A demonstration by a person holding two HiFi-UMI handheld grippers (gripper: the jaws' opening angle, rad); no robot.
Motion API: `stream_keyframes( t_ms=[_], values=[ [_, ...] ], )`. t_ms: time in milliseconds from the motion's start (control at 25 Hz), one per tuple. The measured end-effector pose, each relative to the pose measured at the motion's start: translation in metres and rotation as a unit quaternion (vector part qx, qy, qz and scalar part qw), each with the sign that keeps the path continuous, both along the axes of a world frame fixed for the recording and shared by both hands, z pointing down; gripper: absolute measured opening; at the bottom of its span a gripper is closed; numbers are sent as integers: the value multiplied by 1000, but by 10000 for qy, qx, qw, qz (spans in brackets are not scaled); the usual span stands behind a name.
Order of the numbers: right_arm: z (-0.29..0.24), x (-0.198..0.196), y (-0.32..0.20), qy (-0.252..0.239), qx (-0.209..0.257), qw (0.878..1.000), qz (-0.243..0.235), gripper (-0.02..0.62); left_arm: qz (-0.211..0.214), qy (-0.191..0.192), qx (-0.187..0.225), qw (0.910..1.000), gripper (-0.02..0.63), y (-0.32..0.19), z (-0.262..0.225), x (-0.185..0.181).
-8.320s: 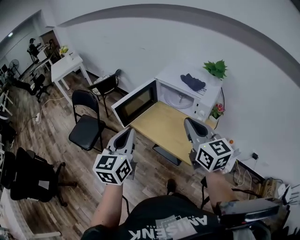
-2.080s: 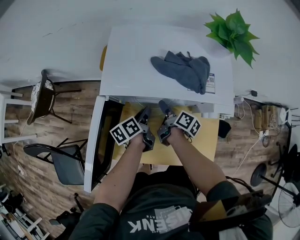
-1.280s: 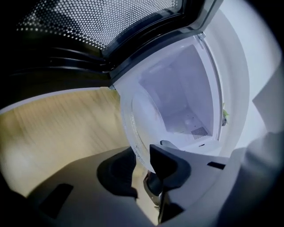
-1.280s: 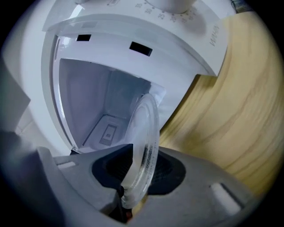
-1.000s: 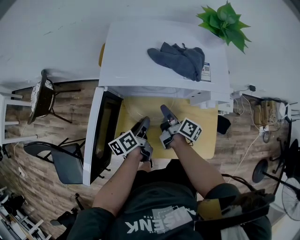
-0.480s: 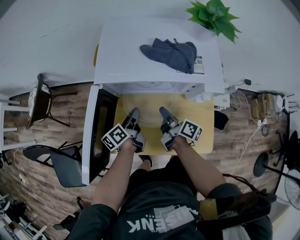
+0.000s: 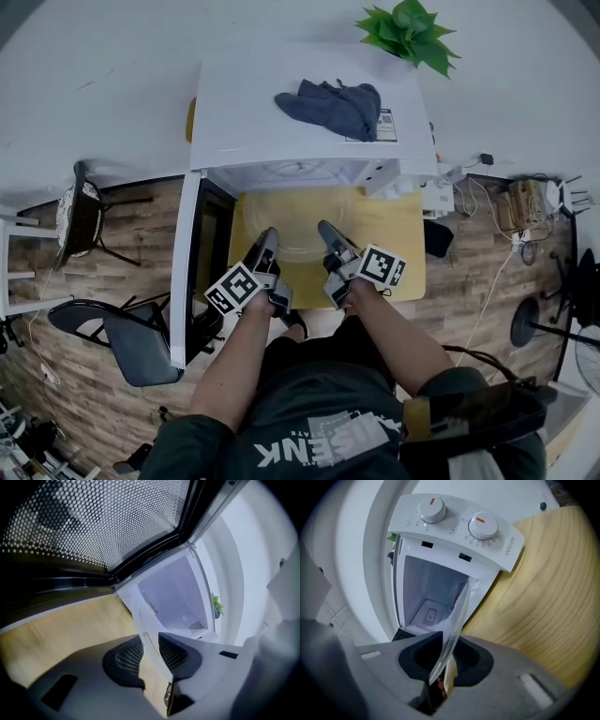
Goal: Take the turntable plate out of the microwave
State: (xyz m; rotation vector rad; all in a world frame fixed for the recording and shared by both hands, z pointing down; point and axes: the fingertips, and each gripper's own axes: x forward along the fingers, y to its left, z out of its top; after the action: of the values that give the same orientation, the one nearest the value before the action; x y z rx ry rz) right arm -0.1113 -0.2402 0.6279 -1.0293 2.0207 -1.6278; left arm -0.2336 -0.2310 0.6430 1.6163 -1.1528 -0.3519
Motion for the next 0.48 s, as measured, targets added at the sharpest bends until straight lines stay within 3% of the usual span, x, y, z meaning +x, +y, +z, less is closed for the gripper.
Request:
stream_keyframes(
  t_ms=[480],
  values=[
    [-39,3,38,51,367,9992,124,71,367,-33,356,9987,103,33,-36,5]
  ],
)
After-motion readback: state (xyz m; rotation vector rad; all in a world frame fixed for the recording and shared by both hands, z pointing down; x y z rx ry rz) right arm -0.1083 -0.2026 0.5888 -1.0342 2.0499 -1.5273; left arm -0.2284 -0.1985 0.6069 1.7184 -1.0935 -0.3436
